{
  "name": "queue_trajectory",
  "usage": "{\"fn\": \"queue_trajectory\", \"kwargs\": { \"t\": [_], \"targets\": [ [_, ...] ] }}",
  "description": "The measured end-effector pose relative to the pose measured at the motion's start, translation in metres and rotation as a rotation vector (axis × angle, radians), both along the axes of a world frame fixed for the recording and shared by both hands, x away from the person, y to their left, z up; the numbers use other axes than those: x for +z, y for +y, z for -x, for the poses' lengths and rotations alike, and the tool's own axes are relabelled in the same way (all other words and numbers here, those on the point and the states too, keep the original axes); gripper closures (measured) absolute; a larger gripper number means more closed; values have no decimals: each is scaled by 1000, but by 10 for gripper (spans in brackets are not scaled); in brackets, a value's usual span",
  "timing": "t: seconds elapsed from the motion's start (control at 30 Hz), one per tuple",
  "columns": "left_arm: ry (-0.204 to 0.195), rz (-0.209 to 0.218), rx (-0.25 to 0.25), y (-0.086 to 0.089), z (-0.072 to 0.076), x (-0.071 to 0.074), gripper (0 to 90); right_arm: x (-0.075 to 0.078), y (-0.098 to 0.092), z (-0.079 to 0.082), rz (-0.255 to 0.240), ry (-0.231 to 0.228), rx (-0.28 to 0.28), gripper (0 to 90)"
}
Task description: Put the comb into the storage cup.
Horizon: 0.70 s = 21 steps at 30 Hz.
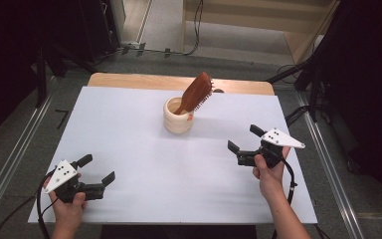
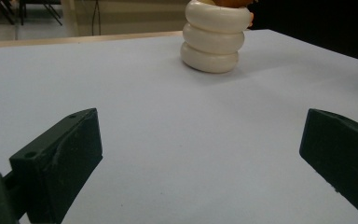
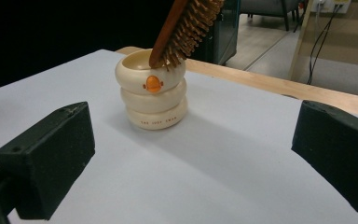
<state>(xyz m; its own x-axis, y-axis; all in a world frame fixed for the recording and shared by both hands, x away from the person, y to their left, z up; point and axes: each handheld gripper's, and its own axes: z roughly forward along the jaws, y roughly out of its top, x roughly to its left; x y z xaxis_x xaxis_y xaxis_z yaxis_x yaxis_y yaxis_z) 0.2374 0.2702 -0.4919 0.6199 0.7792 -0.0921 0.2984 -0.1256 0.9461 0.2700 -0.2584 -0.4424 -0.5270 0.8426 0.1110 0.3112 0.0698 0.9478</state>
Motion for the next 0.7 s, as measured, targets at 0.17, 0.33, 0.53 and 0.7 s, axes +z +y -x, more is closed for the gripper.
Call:
{"fn": "queue_trajectory", "kwargs": {
  "t": [0.17,0.33,0.53,0.7],
  "targets": [
    [-1,-2,0,0,0,0,0,-3,-9,6,6,1,-10,0],
    [0,-2,-1,0,0,0,0,-7,-19,12,3,5,-21,0],
    [0,-3,-3,0,0,0,0,-9,-31,21,8,2,-39,0],
    [0,-2,-2,0,0,0,0,-10,-41,27,7,-3,-53,0]
  ]
}}
